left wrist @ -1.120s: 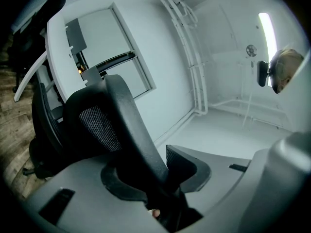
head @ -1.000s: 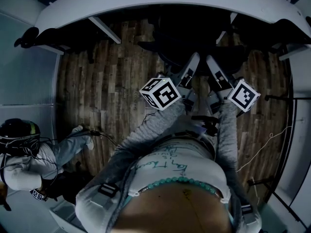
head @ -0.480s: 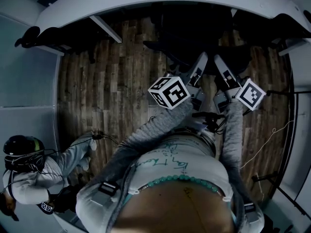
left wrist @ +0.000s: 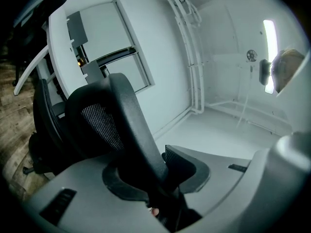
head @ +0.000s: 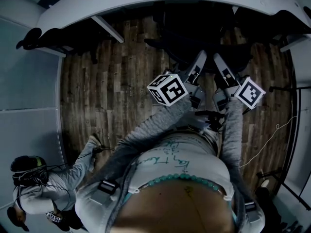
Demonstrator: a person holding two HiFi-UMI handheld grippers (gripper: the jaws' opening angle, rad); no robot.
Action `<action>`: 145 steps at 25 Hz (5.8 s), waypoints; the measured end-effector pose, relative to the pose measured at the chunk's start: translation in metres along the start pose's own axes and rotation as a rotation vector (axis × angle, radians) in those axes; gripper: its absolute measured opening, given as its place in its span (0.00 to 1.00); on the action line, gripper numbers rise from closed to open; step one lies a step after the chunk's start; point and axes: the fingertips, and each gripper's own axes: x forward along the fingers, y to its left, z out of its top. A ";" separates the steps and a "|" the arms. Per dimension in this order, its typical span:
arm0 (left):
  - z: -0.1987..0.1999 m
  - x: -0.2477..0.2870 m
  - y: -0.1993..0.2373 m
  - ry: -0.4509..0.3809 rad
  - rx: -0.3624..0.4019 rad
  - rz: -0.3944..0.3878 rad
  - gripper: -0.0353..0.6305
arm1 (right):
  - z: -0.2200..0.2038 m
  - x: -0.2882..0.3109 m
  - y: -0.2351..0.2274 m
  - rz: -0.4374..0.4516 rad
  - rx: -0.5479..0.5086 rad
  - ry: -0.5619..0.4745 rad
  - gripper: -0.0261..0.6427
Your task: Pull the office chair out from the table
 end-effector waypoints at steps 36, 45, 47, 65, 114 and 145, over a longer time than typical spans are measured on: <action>-0.022 -0.079 -0.050 0.028 -0.004 -0.059 0.25 | -0.050 -0.064 0.055 0.008 -0.007 -0.039 0.26; -0.043 -0.093 -0.067 0.020 -0.007 -0.067 0.25 | -0.056 -0.092 0.060 0.038 0.003 -0.043 0.27; -0.048 -0.097 -0.070 0.020 -0.007 -0.065 0.25 | -0.059 -0.098 0.062 0.045 0.006 -0.041 0.27; -0.092 -0.116 -0.108 -0.033 0.007 -0.023 0.25 | -0.062 -0.156 0.069 0.073 0.017 0.005 0.26; -0.185 -0.178 -0.187 -0.092 0.011 0.025 0.25 | -0.087 -0.286 0.093 0.135 0.038 0.081 0.27; -0.188 -0.196 -0.192 -0.034 0.004 -0.015 0.30 | -0.100 -0.302 0.106 0.098 0.006 0.034 0.32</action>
